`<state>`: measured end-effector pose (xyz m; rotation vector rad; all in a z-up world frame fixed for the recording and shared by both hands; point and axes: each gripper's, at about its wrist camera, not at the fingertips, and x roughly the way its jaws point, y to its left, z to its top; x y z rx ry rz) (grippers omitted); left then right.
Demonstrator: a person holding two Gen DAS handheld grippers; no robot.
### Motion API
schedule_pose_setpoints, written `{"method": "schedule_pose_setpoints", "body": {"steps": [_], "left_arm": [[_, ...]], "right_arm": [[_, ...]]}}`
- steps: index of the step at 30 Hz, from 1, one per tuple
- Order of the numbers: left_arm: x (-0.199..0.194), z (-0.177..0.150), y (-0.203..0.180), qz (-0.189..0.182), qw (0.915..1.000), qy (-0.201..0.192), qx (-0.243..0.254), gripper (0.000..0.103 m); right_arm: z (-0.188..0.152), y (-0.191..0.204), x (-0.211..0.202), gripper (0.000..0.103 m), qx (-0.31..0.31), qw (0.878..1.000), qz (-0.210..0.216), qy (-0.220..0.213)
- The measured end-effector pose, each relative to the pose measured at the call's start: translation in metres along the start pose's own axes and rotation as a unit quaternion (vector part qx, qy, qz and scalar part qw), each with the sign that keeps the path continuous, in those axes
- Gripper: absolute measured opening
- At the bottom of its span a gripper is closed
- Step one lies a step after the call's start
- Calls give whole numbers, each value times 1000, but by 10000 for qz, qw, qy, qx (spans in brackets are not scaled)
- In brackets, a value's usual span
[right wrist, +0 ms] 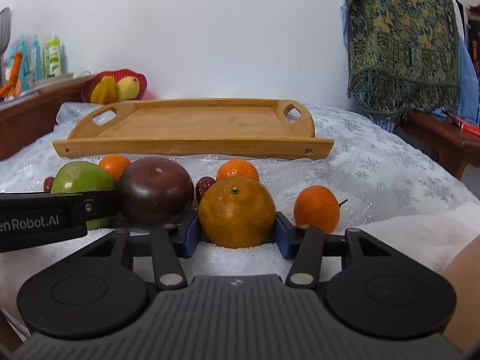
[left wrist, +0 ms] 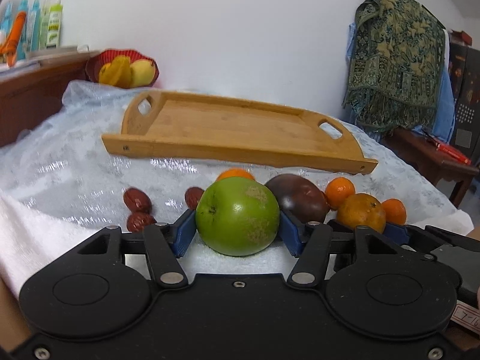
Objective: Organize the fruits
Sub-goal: 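Carry the green fruit with the left tool while the right tool carries the orange onto the tray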
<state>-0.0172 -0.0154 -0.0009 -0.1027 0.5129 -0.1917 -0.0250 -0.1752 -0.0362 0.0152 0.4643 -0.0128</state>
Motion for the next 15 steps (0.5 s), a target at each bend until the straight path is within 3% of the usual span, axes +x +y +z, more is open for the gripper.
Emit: {"method": "schedule_pose_setpoints", "body": {"steps": [7,15], "left_arm": [[-10,23,-6,202,9992,-179,300,57],[9,90,6,91,9987,-383,314,57]], "right_arm": [[12,-4,-15,54,32,9993,178,-332],[69,-21,-3,54,213,9977,386,-509]]}}
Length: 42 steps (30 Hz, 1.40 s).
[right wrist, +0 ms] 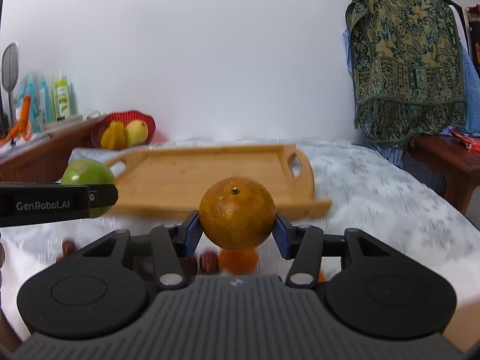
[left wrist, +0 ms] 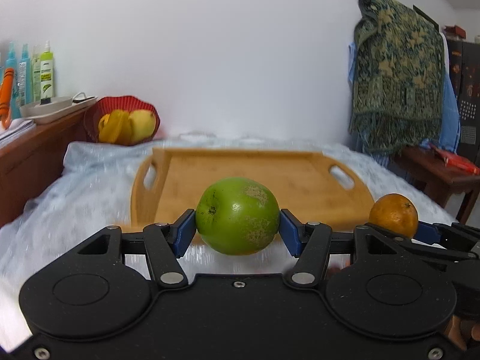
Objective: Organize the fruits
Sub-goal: 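Carry the green fruit with the left tool while the right tool carries the orange onto the tray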
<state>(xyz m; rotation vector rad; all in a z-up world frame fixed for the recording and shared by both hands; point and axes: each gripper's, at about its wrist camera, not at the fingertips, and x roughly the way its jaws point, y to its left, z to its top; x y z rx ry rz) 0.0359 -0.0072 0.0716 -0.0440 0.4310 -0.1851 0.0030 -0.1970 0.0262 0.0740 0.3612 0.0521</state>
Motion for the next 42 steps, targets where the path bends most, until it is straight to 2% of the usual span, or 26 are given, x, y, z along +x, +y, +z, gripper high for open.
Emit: {"method": "schedule_pose_setpoints", "body": {"steps": [3,6,10,20,28,33,42], "left_arm": [[18,28,10,-69,9999,-70,-51,57],[43,52,17,44,9998,-155,97,57],[80,68,25,161,9998,-26,61,57],[156,65,42,135,9971,709,-222,57],[192,73,39,218,9970,734,-88,57],[209,73,43,304,9955,893,-90,57],[223,65,46,420,9937,1034,-59,57]], "right_arm": [[25,-9,20,54,104,9999,48,5],[44,-17,48,54,83,9999,54,90],[58,-28,88,54,216,9988,91,422],[71,-40,150,54,282,9953,208,905],[76,-50,185,54,391,9924,184,1153],[74,-49,201,54,341,9910,193,1283],[70,-41,216,54,230,9900,169,1380]]}}
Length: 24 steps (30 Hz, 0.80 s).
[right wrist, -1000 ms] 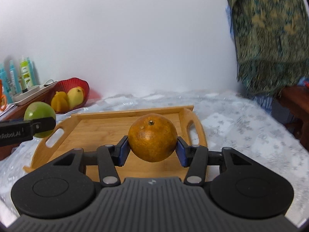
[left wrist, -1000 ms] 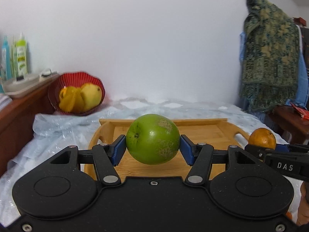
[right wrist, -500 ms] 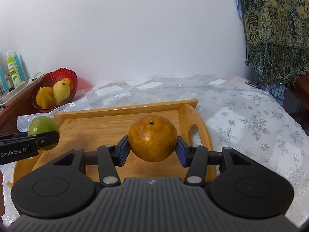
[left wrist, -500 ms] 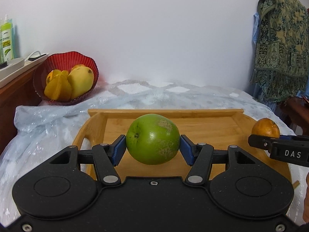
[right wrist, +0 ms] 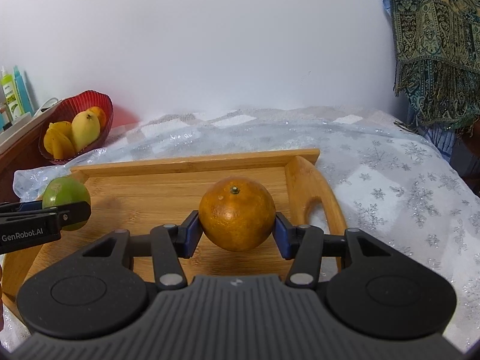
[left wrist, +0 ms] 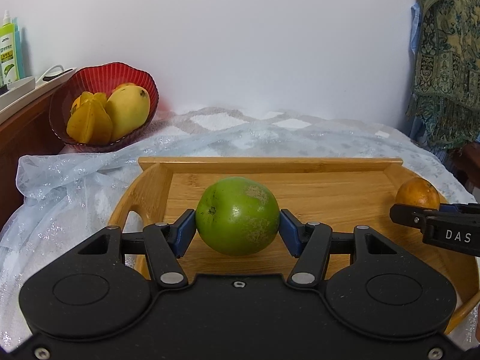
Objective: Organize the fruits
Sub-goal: 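Carry the green fruit with the left tool while the right tool carries the orange onto the tray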
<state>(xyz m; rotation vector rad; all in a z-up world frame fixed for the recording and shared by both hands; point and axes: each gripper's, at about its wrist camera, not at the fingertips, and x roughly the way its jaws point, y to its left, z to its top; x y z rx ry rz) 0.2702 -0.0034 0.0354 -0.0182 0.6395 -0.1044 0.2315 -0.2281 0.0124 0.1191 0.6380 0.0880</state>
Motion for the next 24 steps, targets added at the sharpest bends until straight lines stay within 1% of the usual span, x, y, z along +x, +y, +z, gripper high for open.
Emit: {"method": "schedule_pose_setpoints", "body": {"steps": [11,24], "left_arm": [[4,-4,-2,65,9999,86,59,57],[4,-6,-5,116,9997,47,192,57]], "right_arm": [[-1,3,5,54,-62,10000,-18,64],[-1,4,8,55,-112,9998,-68,136]]}}
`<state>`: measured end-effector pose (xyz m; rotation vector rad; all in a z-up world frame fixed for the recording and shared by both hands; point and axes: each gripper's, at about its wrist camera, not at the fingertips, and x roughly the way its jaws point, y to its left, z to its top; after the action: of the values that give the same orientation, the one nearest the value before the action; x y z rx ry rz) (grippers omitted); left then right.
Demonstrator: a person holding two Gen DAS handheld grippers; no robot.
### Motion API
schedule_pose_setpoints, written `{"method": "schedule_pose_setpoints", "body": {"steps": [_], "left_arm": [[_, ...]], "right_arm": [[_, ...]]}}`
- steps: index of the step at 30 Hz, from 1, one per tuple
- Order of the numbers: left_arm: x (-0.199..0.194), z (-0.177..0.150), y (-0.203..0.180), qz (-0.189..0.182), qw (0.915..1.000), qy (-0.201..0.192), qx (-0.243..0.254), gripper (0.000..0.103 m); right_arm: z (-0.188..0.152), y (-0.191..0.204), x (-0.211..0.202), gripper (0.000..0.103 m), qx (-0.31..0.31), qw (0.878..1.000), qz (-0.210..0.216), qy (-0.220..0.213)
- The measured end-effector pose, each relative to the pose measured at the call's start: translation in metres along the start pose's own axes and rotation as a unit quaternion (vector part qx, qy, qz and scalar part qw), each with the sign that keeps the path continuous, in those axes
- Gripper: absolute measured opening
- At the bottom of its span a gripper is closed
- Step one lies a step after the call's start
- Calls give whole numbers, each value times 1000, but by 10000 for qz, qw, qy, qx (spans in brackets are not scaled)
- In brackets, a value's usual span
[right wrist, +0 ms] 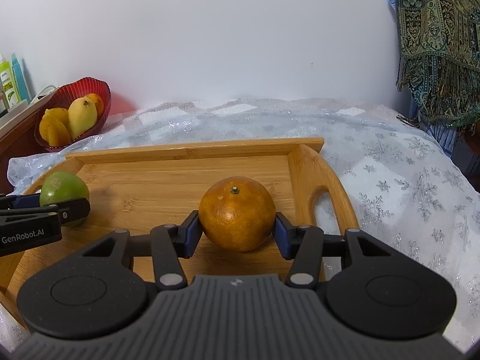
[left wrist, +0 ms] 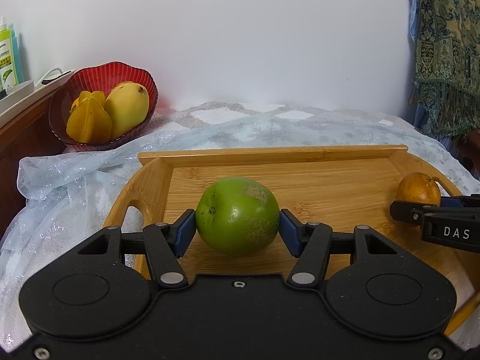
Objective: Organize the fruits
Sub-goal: 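Carry the green fruit with the left tool while the right tool carries the orange onto the tray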
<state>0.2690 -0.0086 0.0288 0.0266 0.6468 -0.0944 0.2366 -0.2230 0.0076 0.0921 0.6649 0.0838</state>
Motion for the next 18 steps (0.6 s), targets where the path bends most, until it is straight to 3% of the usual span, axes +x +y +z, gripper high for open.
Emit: {"method": "schedule_pose_setpoints", "body": {"steps": [18], "left_arm": [[-1,0,-1,17,10000,-16,29,58]], "right_arm": [[0,2,1,55,-69,10000,-21,22]]}}
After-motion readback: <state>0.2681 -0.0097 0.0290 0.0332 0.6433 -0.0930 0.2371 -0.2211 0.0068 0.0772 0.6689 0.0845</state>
